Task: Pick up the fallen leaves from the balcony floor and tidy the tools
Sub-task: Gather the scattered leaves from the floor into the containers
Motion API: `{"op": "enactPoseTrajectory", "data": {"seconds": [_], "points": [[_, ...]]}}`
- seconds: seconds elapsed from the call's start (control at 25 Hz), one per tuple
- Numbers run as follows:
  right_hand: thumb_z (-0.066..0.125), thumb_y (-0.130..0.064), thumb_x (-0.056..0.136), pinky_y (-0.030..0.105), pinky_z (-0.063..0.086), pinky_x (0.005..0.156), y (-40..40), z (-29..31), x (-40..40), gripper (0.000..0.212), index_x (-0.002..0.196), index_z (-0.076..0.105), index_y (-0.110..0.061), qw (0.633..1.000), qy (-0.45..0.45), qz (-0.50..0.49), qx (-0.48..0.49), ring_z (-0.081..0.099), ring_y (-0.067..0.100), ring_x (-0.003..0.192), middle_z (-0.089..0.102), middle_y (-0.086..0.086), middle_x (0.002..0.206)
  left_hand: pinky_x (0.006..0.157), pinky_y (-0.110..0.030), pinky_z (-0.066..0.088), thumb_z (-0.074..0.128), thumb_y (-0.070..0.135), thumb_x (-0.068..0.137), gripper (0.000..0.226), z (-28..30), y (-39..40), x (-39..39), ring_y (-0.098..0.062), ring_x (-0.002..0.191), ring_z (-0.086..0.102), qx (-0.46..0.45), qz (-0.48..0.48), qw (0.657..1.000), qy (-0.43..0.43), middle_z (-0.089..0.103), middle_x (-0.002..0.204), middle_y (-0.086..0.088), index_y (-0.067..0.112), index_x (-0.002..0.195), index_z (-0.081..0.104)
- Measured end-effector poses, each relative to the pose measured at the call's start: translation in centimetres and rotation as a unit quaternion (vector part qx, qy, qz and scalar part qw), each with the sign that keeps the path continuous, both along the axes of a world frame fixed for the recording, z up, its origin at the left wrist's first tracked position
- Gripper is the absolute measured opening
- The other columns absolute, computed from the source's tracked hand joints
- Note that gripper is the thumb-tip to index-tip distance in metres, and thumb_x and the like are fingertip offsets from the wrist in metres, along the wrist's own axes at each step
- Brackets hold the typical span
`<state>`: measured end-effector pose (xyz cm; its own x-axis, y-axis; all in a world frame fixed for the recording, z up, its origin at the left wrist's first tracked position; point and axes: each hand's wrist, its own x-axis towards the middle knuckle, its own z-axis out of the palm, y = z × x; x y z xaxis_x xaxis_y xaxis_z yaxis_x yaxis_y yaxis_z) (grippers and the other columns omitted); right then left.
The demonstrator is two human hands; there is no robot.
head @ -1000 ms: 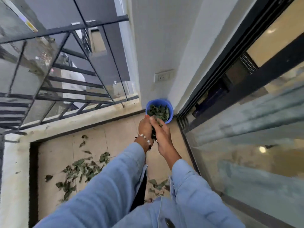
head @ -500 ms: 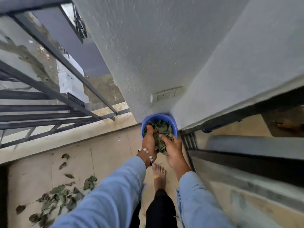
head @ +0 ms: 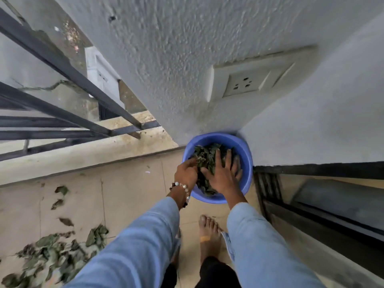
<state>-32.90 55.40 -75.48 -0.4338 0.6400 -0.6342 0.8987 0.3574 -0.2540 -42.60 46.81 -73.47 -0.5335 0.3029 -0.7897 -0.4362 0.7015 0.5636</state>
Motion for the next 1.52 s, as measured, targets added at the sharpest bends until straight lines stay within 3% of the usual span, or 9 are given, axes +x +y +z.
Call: {"op": "enactPoseTrajectory", "data": {"seconds": [0.08,0.2,0.32,0.44,0.52,0.68,1.0,1.36,1.52], "points": [[0.043,-0.065,0.089,0.055,0.008,0.114,0.2,0.7,0.7,0.082,0.151,-0.003,-0.037,0.997,0.058,-0.030,-0.038,-0.006,0.033,0.146,-0.011,0.005,0.160,0.098,-0.044,0.050,0.051,0.014,0.078,0.040,0.0,-1.5,0.0,-0.027,0.109,0.062,-0.010,0.002,1.000,0.005,0.068,0.116,-0.008,0.020,0.112,0.071],[0.058,-0.039,0.092,0.046,0.020,0.115,-0.4,4.8,1.9,0.075,0.152,0.015,-0.023,0.967,0.188,-0.170,-0.020,0.015,0.029,0.146,0.017,0.011,0.158,0.097,-0.044,0.050,0.047,0.003,0.089,0.035,3.8,-3.2,0.2,-0.029,0.110,0.061,-0.023,0.010,1.000,-0.008,0.065,0.120,-0.010,0.016,0.114,0.068],[0.058,-0.016,0.093,0.037,0.031,0.106,-2.0,11.1,3.7,0.054,0.142,0.039,-0.006,0.952,0.184,-0.245,-0.021,0.039,0.031,0.134,0.042,0.017,0.144,0.078,-0.035,0.051,0.046,0.002,0.093,0.028,10.2,-4.4,1.3,-0.032,0.097,0.066,-0.035,0.030,0.999,-0.022,0.066,0.115,-0.013,0.010,0.110,0.067],[0.057,-0.012,0.092,0.038,0.040,0.097,-3.4,17.2,5.2,0.034,0.125,0.056,-0.004,0.948,0.170,-0.265,-0.049,0.051,0.035,0.118,0.055,0.019,0.125,0.053,-0.023,0.046,0.047,0.002,0.093,0.021,17.2,-5.4,2.2,-0.029,0.074,0.063,-0.058,0.040,0.997,-0.018,0.068,0.101,-0.017,0.007,0.103,0.065],[0.057,-0.010,0.090,0.035,0.044,0.090,-4.3,21.6,5.6,0.025,0.114,0.063,-0.005,0.950,0.160,-0.256,-0.076,0.057,0.033,0.108,0.061,0.018,0.115,0.048,-0.022,0.047,0.049,0.006,0.094,0.020,22.0,-6.3,2.8,-0.029,0.073,0.064,-0.064,0.021,0.998,0.011,0.069,0.090,-0.014,0.006,0.101,0.067],[0.055,-0.009,0.089,0.028,0.045,0.085,-6.7,31.5,5.2,0.020,0.105,0.068,-0.006,0.969,0.176,-0.134,-0.113,0.063,0.026,0.099,0.069,0.012,0.103,0.081,-0.040,0.056,0.055,0.015,0.090,0.017,30.7,-10.1,4.8,-0.034,0.086,0.069,-0.069,0.011,0.995,0.066,0.073,0.086,-0.013,0.024,0.082,0.067],[0.055,-0.016,0.092,0.022,0.037,0.076,-13.6,40.1,2.5,0.020,0.104,0.069,-0.007,0.965,0.104,0.182,-0.159,0.061,0.027,0.103,0.070,0.012,0.105,0.085,-0.034,0.053,0.053,0.019,0.093,0.016,38.6,-24.2,10.7,-0.030,0.089,0.067,-0.123,0.160,0.974,0.098,0.073,0.092,-0.011,0.017,0.095,0.068],[0.057,-0.020,0.093,0.022,0.036,0.074,-28.7,42.0,5.5,0.022,0.100,0.070,-0.004,0.827,0.045,0.528,-0.188,0.062,0.028,0.103,0.070,0.014,0.103,0.083,-0.033,0.052,0.053,0.020,0.094,0.020,40.1,-39.5,26.2,-0.031,0.093,0.066,-0.195,0.443,0.871,0.081,0.073,0.096,-0.013,0.013,0.098,0.071],[0.055,-0.021,0.093,0.027,0.040,0.075,-34.5,42.7,10.8,0.023,0.100,0.069,-0.004,0.763,0.070,0.624,-0.154,0.061,0.034,0.101,0.070,0.017,0.100,0.082,-0.034,0.053,0.053,0.022,0.094,0.019,40.9,-42.6,36.0,-0.033,0.093,0.066,-0.220,0.497,0.837,0.070,0.072,0.099,-0.013,0.017,0.098,0.071]]}}
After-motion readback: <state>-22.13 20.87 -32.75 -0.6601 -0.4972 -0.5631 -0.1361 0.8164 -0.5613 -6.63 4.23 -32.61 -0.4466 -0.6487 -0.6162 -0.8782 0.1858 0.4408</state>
